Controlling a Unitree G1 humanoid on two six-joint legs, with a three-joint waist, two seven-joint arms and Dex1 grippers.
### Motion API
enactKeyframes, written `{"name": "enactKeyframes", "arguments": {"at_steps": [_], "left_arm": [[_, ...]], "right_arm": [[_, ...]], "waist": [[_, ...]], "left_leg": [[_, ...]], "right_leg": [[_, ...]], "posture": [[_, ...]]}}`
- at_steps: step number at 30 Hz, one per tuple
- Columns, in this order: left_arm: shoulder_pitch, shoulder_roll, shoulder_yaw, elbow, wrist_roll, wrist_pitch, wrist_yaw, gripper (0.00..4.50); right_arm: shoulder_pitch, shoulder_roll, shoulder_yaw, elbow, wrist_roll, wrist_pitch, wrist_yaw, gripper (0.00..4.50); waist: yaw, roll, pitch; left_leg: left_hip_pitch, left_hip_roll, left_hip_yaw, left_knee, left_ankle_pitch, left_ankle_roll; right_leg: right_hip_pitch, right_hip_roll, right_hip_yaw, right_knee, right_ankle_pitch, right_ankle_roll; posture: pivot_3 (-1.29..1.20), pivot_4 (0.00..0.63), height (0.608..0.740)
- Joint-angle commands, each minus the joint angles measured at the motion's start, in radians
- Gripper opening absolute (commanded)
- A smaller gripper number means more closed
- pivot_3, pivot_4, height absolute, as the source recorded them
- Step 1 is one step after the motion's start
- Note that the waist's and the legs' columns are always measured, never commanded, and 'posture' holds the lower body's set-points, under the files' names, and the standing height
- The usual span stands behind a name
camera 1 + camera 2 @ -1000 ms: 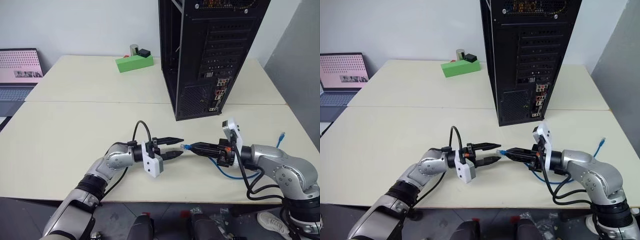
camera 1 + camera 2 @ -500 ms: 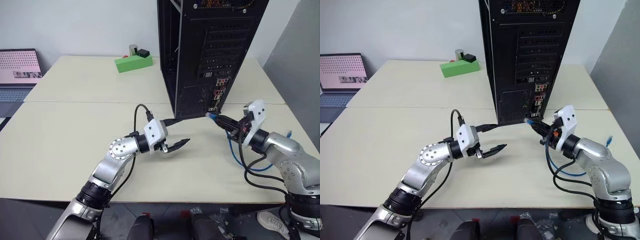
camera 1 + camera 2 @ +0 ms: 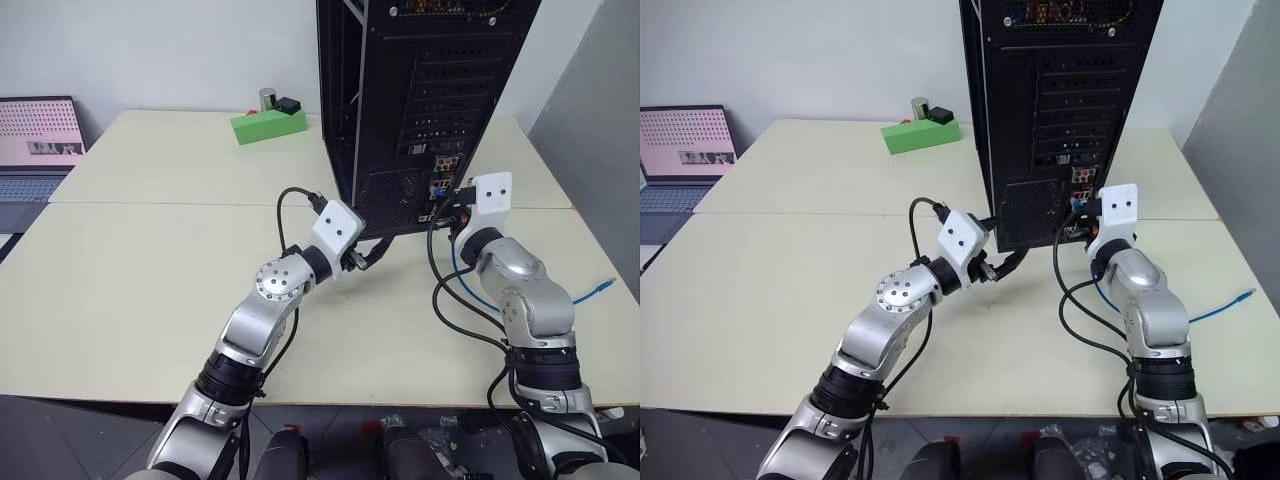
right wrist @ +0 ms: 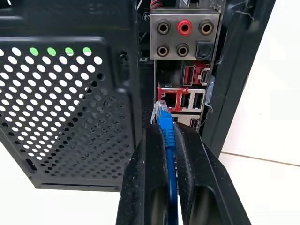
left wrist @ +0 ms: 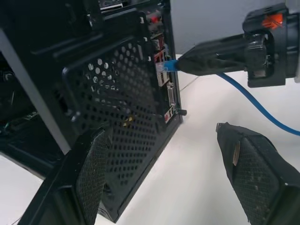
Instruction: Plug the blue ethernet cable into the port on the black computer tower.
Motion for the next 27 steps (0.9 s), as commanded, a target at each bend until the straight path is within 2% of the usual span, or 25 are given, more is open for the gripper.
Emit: {"name": "enactKeyframes", "arguments": {"at_steps": [1, 10, 27], "left_arm": [[-0.025, -0.032, 0.008, -0.014, 0.023, -0.012, 0.016, 3.74], [-0.044, -0.07, 0.009, 0.011, 0.053, -0.021, 0.005, 3.74], [-0.034, -0.072, 0.012, 0.011, 0.075, -0.027, -0.011, 3.74]], "right_arm": [[-0.027, 0.003, -0.021, -0.051, -0.02, 0.022, -0.037, 0.0], [-0.028, 0.018, -0.038, -0.092, -0.02, 0.056, -0.063, 0.0], [-0.06, 0.02, -0.033, -0.06, -0.031, 0.048, -0.035, 0.0]], "waist": [[0.0, 0.0, 0.0], [0.0, 0.0, 0.0], [-0.001, 0.0, 0.0]], "left_leg": [[0.0, 0.0, 0.0, 0.0, 0.0, 0.0], [0.0, 0.0, 0.0, 0.0, 0.0, 0.0], [0.0, 0.0, 0.0, 0.0, 0.0, 0.0]], "right_leg": [[0.0, 0.0, 0.0, 0.0, 0.0, 0.0], [0.0, 0.0, 0.0, 0.0, 0.0, 0.0], [0.0, 0.0, 0.0, 0.0, 0.0, 0.0]], "posture": [[0.0, 0.15, 0.74], [0.0, 0.15, 0.74], [0.0, 0.15, 0.74]]}}
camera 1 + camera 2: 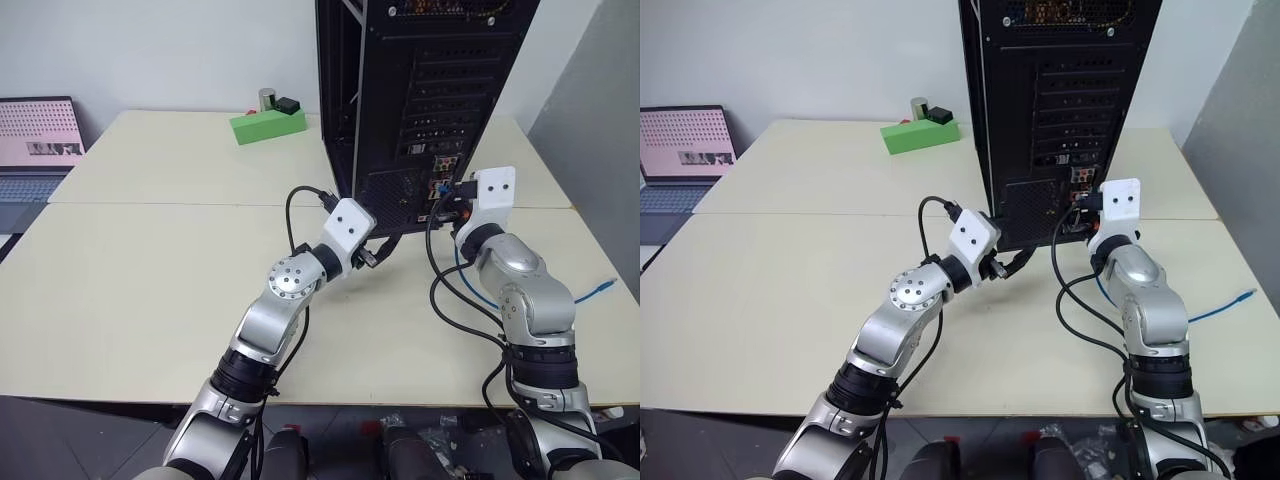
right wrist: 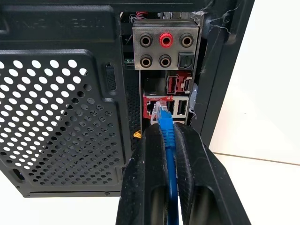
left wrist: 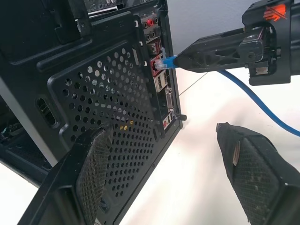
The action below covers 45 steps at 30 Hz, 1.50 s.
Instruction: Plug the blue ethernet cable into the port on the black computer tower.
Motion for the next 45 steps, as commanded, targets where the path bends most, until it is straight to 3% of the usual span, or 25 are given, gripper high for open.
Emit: {"name": "enactKeyframes", "arguments": {"at_steps": [1, 30, 45], "left_arm": [[-0.013, -0.003, 0.011, -0.028, 0.005, -0.021, -0.008, 3.74], [-0.006, -0.006, 0.014, -0.028, 0.009, -0.018, -0.015, 3.74], [-0.003, -0.009, 0.014, -0.03, 0.012, -0.015, -0.013, 3.74]], "right_arm": [[-0.039, -0.003, -0.019, -0.019, 0.0, -0.021, 0.006, 0.0], [-0.026, -0.012, 0.031, 0.016, -0.071, -0.055, 0.034, 0.0], [-0.076, 0.094, -0.045, 0.019, -0.031, -0.008, -0.025, 0.0]], "waist": [[0.0, 0.0, 0.0], [-0.001, 0.0, 0.0], [-0.019, 0.0, 0.0]], "left_leg": [[0.0, 0.0, 0.0, 0.0, 0.0, 0.0], [0.0, 0.0, 0.0, 0.0, 0.0, 0.0], [0.001, 0.0, 0.0, 0.0, 0.0, 0.0]], "right_leg": [[0.0, 0.0, 0.0, 0.0, 0.0, 0.0], [0.0, 0.0, 0.0, 0.0, 0.0, 0.0], [0.0, 0.0, 0.0, 0.001, 0.0, 0.0]], "posture": [[0.0, 0.15, 0.74], [0.0, 0.15, 0.74], [0.0, 0.15, 0.74]]}}
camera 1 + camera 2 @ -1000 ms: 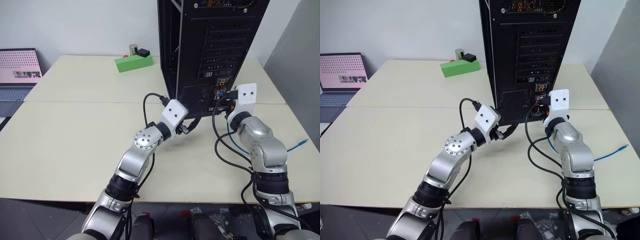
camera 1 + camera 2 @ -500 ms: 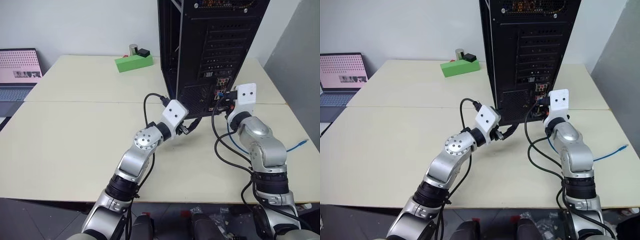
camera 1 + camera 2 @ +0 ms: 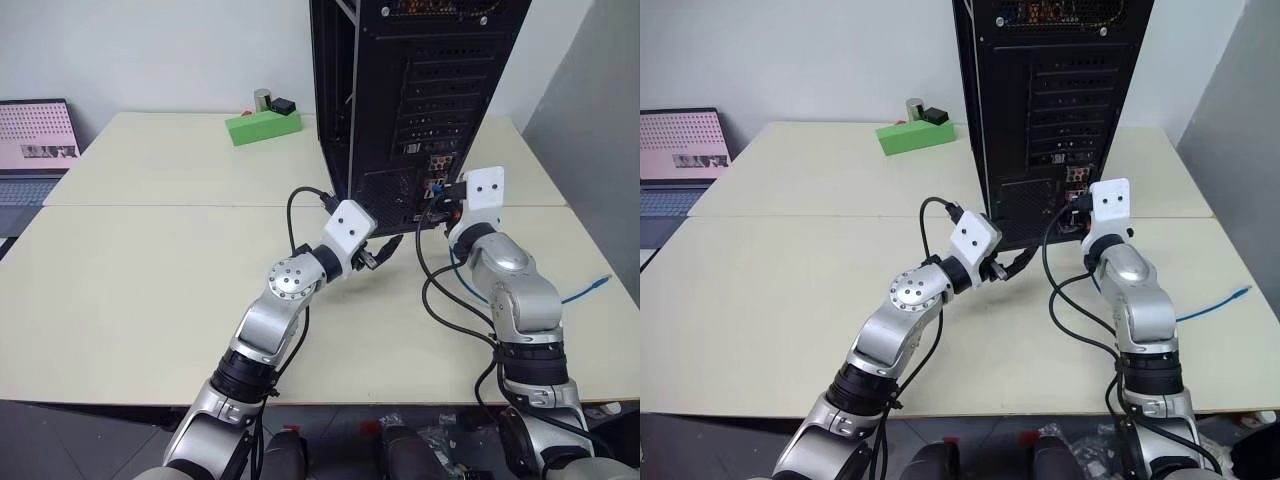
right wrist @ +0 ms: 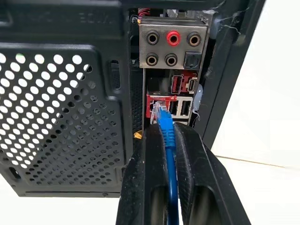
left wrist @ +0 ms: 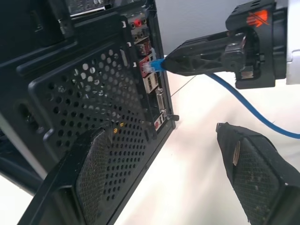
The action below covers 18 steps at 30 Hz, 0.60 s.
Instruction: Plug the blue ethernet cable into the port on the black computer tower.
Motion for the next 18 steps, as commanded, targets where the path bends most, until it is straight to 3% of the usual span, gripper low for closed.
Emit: {"name": "enactKeyframes", "arguments": {"at_steps": [1, 18], "left_arm": [[-0.006, -0.008, 0.014, -0.03, 0.004, -0.015, 0.004, 3.74], [-0.003, -0.011, 0.014, -0.029, 0.005, -0.017, 0.005, 3.74]], "right_arm": [[-0.051, 0.033, -0.048, -0.019, 0.033, 0.018, -0.036, 0.0], [-0.064, 0.064, -0.046, -0.011, 0.049, 0.032, -0.059, 0.0]], "waist": [[-0.003, 0.0, 0.0], [-0.003, 0.0, 0.0]], "left_leg": [[0.0, 0.0, 0.0, 0.0, 0.0, 0.0], [0.0, 0.0, 0.0, 0.0, 0.0, 0.0]], "right_leg": [[0.0, 0.0, 0.0, 0.0, 0.0, 0.0], [0.0, 0.0, 0.0, -0.001, 0.0, 0.0]], "posture": [[0.0, 0.15, 0.74], [0.0, 0.15, 0.74]]}}
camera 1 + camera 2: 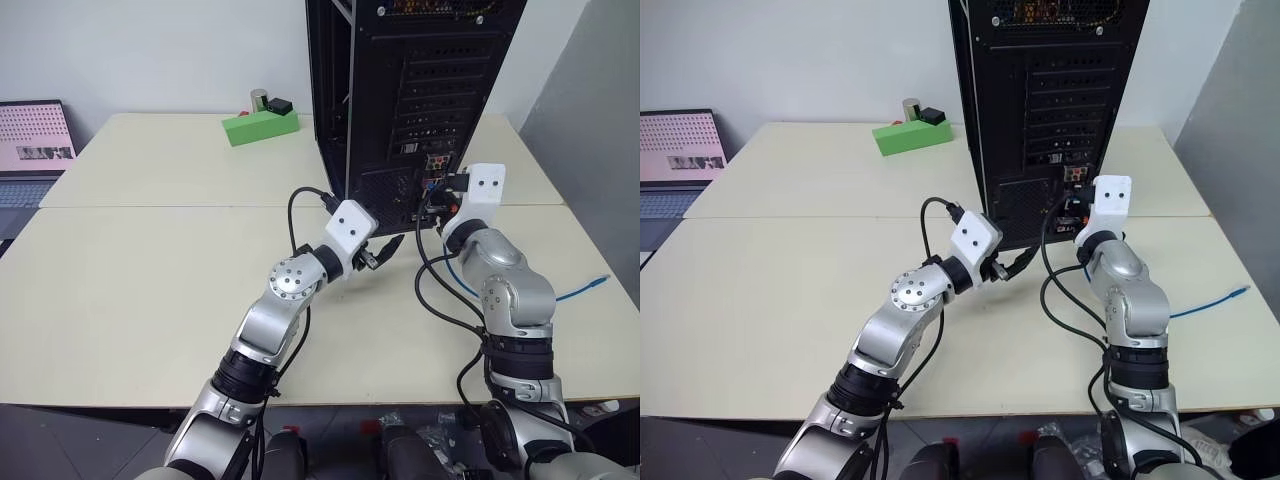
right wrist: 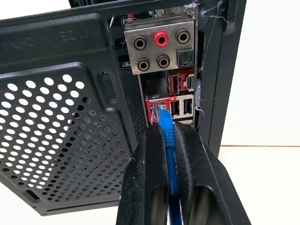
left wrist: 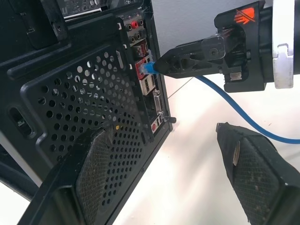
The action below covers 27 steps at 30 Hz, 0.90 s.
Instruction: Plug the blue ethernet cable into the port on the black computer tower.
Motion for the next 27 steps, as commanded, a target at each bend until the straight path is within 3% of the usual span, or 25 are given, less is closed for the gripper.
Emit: {"name": "enactKeyframes", "arguments": {"at_steps": [1, 20, 22, 27], "left_arm": [[-0.003, -0.006, 0.015, -0.029, 0.004, -0.017, 0.005, 3.74], [0.003, -0.012, 0.016, -0.039, -0.002, -0.015, 0.005, 3.74], [0.002, -0.015, 0.023, -0.038, -0.015, -0.017, -0.002, 3.78], [-0.001, -0.013, 0.037, -0.037, -0.028, -0.016, -0.004, 3.78]], "right_arm": [[-0.034, -0.004, 0.008, -0.007, -0.002, -0.027, 0.004, 0.0], [-0.071, -0.032, 0.014, 0.055, 0.002, -0.05, 0.052, 0.0], [-0.054, -0.045, 0.017, 0.044, 0.003, -0.047, 0.067, 0.68], [0.006, -0.1, 0.028, -0.011, 0.019, -0.036, 0.135, 1.47]], "waist": [[0.0, 0.0, 0.0], [-0.006, 0.0, 0.0], [-0.006, 0.0, 0.0], [0.003, 0.0, 0.0]], "left_leg": [[0.0, 0.0, 0.0, 0.0, 0.0, 0.0], [0.001, 0.0, 0.001, 0.0, 0.0, 0.0], [0.001, 0.0, 0.001, 0.0, 0.0, 0.0], [0.0, 0.0, 0.0, 0.0, 0.0, 0.0]], "right_leg": [[0.0, 0.0, 0.0, 0.0, 0.0, 0.0], [0.0, 0.0, 0.001, 0.0, 0.0, 0.0], [0.0, 0.0, 0.001, 0.0, 0.0, 0.0], [0.0, 0.0, 0.0, -0.001, 0.0, 0.0]], "posture": [[0.0, 0.15, 0.74], [0.0, 0.15, 0.74], [0.0, 0.15, 0.74], [0.0, 0.15, 0.74]]}}
